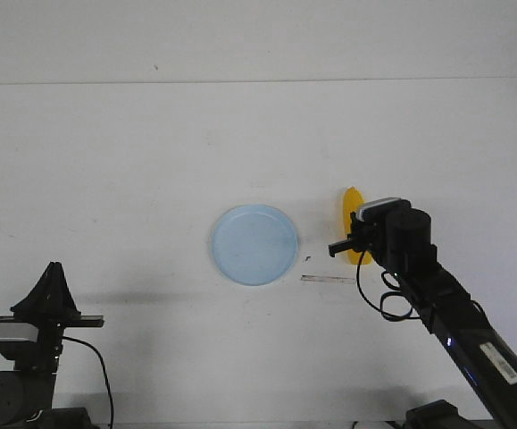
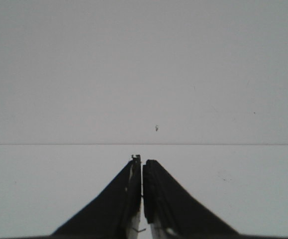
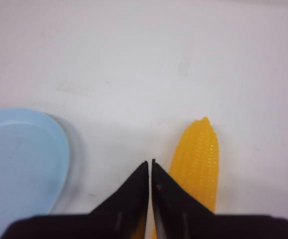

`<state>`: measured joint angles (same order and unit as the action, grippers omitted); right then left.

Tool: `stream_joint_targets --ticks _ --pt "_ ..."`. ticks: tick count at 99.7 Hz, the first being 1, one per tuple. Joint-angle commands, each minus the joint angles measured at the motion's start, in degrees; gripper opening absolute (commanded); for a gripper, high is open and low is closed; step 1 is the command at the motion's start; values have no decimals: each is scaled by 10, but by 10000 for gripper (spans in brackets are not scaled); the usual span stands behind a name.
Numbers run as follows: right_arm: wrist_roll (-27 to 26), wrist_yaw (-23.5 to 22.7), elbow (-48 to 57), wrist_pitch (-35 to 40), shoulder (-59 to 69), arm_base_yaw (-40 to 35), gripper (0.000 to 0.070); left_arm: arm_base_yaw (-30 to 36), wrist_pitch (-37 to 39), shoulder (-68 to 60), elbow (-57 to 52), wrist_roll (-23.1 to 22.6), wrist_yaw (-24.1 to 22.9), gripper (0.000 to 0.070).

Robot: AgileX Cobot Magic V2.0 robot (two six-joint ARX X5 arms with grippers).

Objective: Place corn on plate with both arms
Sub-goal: 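Reach the right gripper forward over the yellow corn cob, then close the right gripper around the middle of the corn cob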

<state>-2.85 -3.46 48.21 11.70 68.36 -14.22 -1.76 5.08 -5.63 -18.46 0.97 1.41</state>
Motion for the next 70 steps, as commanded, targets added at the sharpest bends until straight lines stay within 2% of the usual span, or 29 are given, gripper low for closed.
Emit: stream_joint_targets --ticks 1,10,22,30,46,57,70 --pt "-10 18 42 19 33 -2 11 -1 5 1 -3 -3 -1 4" --pt "-38 50 99 82 80 -2 51 -1 5 1 -3 -3 -1 4" --pt "-78 65 183 185 141 -2 229 -1 5 1 -3 -3 -1 4" --pt "-83 64 241 256 182 -2 329 -1 5 1 -3 -3 -1 4" --pt "-88 65 335 384 253 -2 456 -1 5 1 -3 -3 -1 4" --pt "-111 64 361 417 283 1 561 -1 5 1 -3 -3 -1 4" --pt "-117 64 363 416 301 5 580 -1 5 1 -3 -3 -1 4"
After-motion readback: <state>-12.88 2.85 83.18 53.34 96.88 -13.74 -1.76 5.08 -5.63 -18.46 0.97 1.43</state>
